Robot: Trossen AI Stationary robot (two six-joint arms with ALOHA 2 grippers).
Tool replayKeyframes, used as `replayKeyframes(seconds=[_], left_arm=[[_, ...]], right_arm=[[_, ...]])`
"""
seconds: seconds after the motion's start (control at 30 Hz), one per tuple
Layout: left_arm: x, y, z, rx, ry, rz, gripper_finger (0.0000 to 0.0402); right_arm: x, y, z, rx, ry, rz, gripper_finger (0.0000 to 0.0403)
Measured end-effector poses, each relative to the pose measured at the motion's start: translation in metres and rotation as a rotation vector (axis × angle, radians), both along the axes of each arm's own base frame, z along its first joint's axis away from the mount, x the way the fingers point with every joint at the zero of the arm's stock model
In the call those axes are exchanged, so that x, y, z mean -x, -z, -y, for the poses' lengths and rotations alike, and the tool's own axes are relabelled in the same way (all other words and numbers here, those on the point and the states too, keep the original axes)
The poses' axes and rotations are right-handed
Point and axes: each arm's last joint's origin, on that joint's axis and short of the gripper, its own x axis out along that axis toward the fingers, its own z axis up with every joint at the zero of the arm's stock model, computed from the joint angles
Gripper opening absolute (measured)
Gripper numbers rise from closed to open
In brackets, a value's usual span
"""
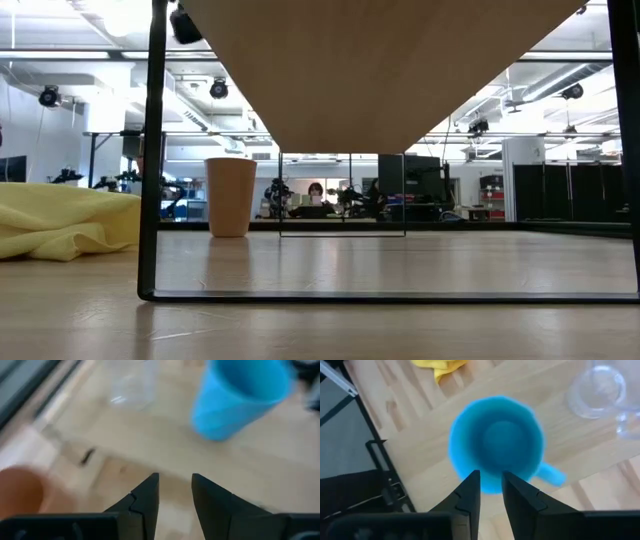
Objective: Stack small to large cups/mugs on shelf
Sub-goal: Put the blue mug on the shelf
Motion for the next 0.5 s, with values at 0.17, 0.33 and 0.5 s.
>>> replayKeyframes(seconds=[0.17,0.33,0.5], left_arm=[[0.019,-0.001,-0.005,-0.057,-0.115,-0.072,0.0102],[0.021,0.001,-0.006,-0.074,-0.129,-0.091,0.0102],[0.018,0.004,-0.006,-0.074,-0.128,-0.108,0.0102]], right_arm=[[0.003,-0.001,-0.018,-0.019,-0.003,-0.002,0.0077],[0.006,-0.001,-0.031,0.052,-0.007,0.010,0.0071],[0.006,-0.002,-0.031,0.260,0.066,0.052,0.0067]])
